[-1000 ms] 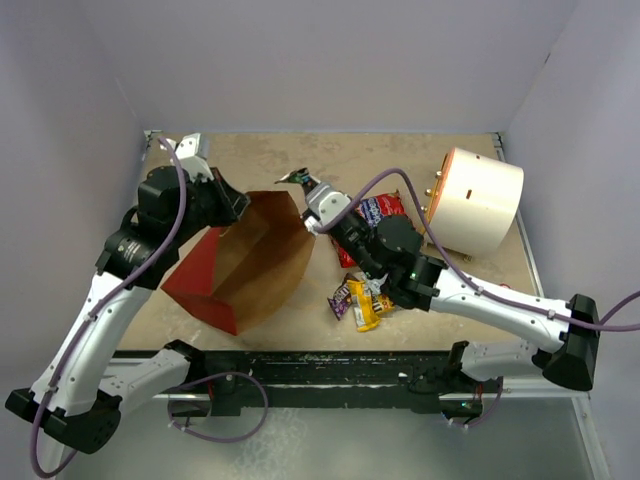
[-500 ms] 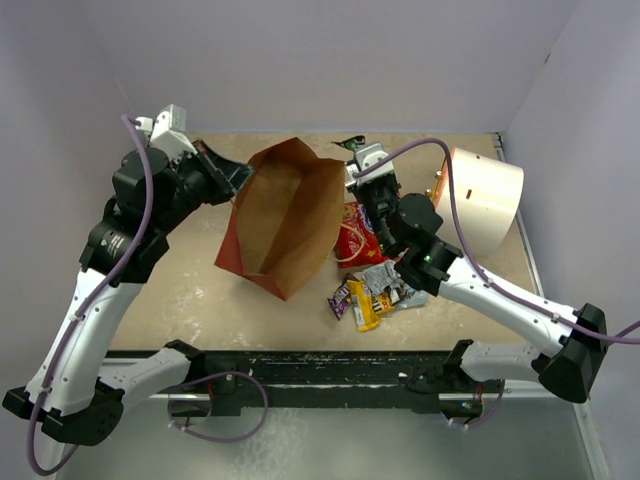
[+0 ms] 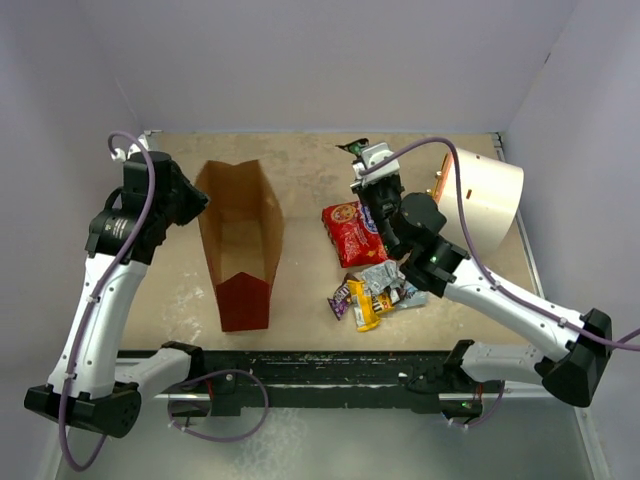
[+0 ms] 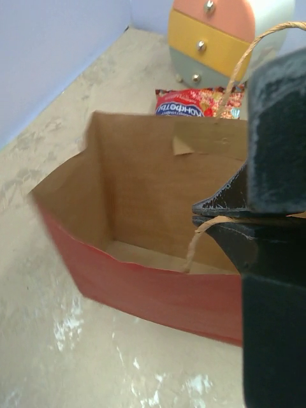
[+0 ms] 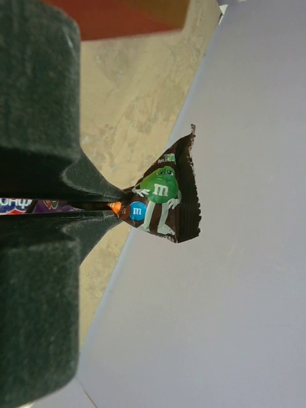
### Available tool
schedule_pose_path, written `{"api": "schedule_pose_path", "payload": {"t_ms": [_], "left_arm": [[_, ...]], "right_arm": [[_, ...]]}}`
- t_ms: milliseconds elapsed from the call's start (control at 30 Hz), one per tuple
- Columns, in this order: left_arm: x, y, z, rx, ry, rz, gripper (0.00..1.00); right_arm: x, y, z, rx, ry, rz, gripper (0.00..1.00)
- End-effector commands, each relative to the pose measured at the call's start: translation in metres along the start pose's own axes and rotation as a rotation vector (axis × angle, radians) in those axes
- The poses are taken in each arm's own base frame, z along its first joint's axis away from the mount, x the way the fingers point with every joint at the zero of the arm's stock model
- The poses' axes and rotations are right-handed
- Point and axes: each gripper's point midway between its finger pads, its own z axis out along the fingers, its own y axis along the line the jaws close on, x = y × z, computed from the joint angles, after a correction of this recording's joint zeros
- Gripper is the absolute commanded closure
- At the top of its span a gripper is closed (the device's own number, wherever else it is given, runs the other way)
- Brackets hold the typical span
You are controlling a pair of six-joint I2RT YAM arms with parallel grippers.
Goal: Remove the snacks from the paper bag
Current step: Place the snack at the center of the board.
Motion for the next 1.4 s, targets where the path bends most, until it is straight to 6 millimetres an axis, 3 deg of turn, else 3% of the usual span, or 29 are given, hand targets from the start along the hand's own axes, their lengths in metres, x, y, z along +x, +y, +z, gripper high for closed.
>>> {"api": "schedule_pose_path", "payload": {"t_ms": [0,133,233,433,600,700,1100,1167,1300,1367], "left_arm": [[-0.011,0.022,-0.013,-0.08,-0.067,0.037,0.98],[-0.012,0.04,-0.016,-0.153,-0.087,0.061,0.87],[-0.012,0.048,-0.022,-0.184,-0.096,0.057,0.7],[-0.026,0.048,-0.043,-0.164,-0.177,0.03,0.25],[-0.038,0.035,-0.056,-0.102,-0.216,0.04,0.02],[-0.041,0.03,-0.061,-0.085,-0.219,0.045,0.01],[-0.048,0.032,-0.085,-0.075,-0.248,0.061,0.01],[-0.049,0.032,-0.09,-0.07,-0.256,0.062,0.01],[-0.054,0.028,-0.101,-0.046,-0.28,0.078,0.01],[-0.059,0.026,-0.107,-0.032,-0.296,0.084,0.01]], "right_arm": [[-0.007,-0.013,-0.009,0.031,0.005,0.106,0.92],[0.024,0.004,-0.016,-0.016,0.103,0.17,0.93],[0.055,0.027,-0.027,-0.078,0.217,0.263,0.94],[0.155,0.066,-0.075,-0.135,0.529,0.374,0.94],[0.207,0.07,-0.114,-0.083,0.739,0.426,0.93],[0.226,0.064,-0.125,-0.027,0.787,0.446,0.91],[0.262,0.048,-0.125,0.113,0.839,0.495,0.89],[0.263,0.046,-0.125,0.115,0.838,0.485,0.8],[0.249,0.041,-0.123,0.066,0.834,0.432,0.33],[0.233,0.035,-0.12,0.046,0.816,0.405,0.17]]}}
